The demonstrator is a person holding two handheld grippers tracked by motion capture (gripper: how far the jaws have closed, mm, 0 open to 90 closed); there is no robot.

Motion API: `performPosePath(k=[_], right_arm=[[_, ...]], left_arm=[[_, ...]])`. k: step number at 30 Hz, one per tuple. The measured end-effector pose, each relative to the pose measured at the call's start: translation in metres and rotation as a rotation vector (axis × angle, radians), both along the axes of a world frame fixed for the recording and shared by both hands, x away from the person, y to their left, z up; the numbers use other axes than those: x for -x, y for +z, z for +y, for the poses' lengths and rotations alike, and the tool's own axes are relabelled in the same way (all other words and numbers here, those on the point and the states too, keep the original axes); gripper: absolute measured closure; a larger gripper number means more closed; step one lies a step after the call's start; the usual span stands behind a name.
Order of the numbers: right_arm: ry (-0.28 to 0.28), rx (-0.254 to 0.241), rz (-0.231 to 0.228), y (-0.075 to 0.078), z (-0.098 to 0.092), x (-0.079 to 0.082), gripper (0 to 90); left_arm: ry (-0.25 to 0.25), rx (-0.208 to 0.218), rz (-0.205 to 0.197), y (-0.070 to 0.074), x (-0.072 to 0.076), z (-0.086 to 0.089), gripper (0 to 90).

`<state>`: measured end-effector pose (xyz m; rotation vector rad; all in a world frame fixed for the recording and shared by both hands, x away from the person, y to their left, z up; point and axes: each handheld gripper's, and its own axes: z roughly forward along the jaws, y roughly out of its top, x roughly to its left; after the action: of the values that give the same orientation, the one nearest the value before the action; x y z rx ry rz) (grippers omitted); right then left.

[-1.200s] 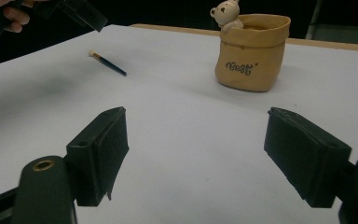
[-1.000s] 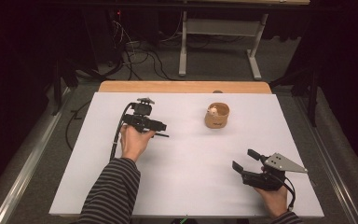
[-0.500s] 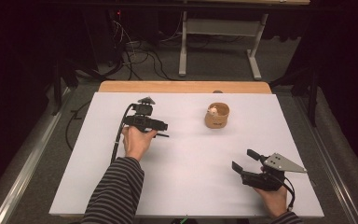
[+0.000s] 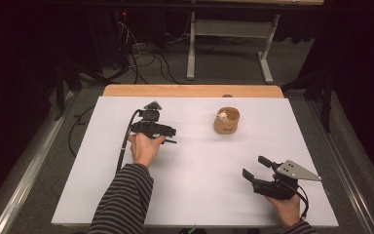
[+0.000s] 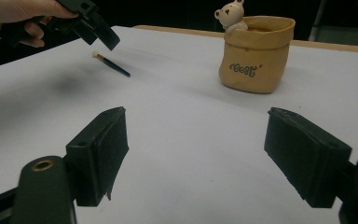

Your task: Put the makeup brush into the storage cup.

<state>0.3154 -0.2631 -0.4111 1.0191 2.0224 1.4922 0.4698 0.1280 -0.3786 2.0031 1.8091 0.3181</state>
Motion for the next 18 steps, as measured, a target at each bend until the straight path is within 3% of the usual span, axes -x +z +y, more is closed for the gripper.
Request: performPosePath(k=[18], right_arm=[[0.007, -0.008, -0.001, 0.0, 0.0, 0.001, 23.1]], left_arm=[[0.048, 0.001, 0.064, -0.012, -0.008, -0.003, 0.6]])
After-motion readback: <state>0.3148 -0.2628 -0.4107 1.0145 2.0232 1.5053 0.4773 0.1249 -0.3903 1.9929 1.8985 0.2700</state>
